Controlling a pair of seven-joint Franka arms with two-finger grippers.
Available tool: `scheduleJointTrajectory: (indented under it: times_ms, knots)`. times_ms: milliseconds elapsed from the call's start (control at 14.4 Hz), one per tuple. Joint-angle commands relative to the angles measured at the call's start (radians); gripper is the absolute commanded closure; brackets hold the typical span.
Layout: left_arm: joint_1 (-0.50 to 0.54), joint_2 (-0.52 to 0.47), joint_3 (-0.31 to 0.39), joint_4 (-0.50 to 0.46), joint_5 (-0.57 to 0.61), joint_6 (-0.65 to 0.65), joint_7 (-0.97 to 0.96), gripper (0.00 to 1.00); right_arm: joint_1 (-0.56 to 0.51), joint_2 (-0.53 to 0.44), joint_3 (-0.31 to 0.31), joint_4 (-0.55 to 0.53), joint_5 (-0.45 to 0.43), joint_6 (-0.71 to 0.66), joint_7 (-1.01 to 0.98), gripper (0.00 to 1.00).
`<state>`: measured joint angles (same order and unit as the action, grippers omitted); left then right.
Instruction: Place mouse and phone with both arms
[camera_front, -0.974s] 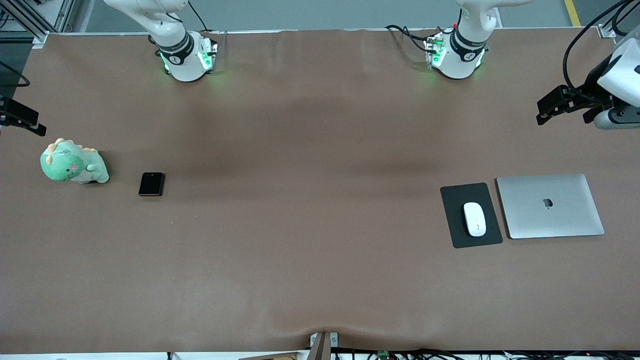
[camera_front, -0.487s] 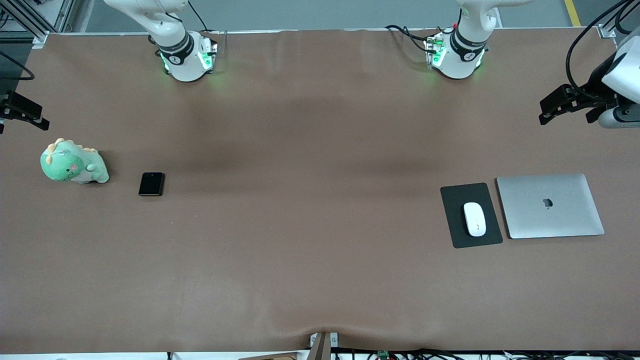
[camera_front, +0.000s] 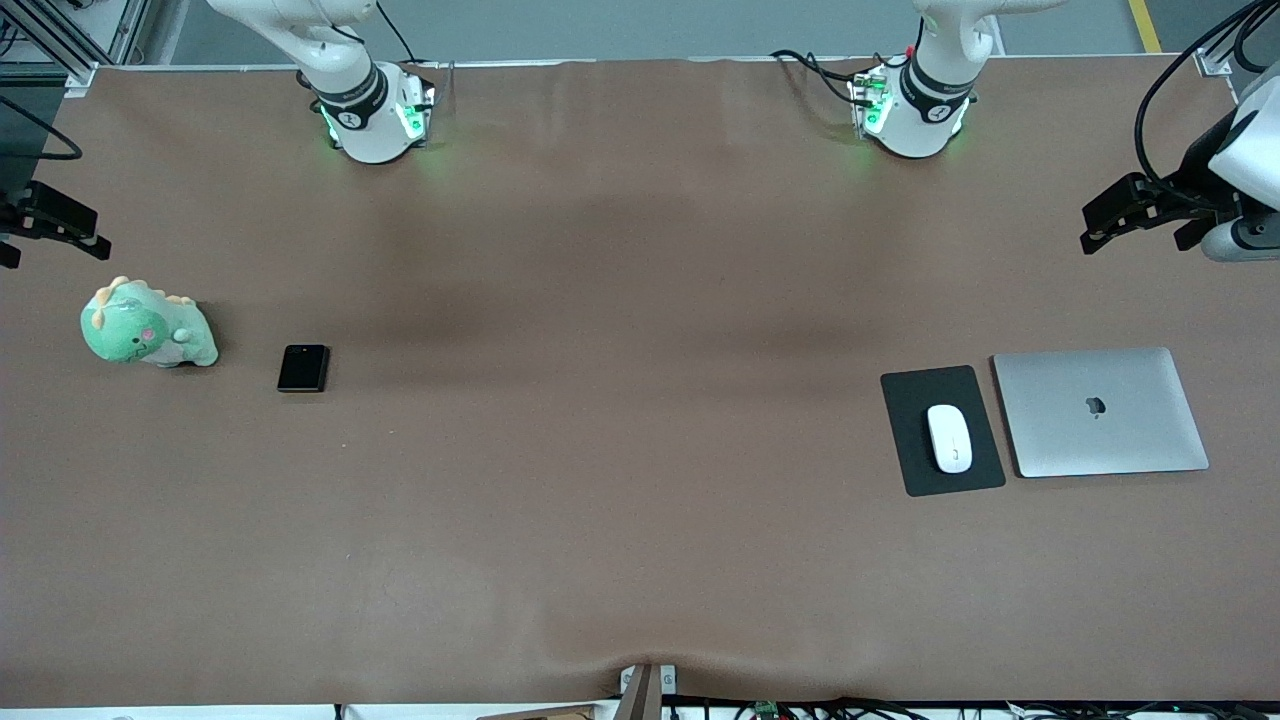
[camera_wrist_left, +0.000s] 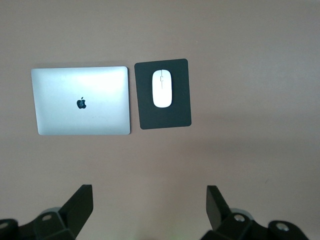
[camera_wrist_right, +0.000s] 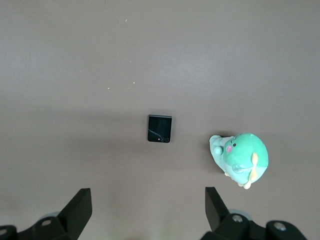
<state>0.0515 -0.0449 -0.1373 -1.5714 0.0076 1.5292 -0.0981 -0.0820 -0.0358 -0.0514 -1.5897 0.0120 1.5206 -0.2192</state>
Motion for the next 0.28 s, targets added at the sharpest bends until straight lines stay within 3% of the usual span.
scheduleJointTrajectory:
  times_ms: [0,209]
  knots:
    - [0.001,0.008,0.002,0.024,-0.017,-0.015,0.017,0.00,-0.001,-0.033,0.002,-0.032,-0.021,-0.003,-0.002,0.00]
    - [0.001,0.008,0.002,0.024,-0.017,-0.015,0.017,0.00,-0.001,-0.033,0.002,-0.032,-0.021,-0.011,-0.002,0.00]
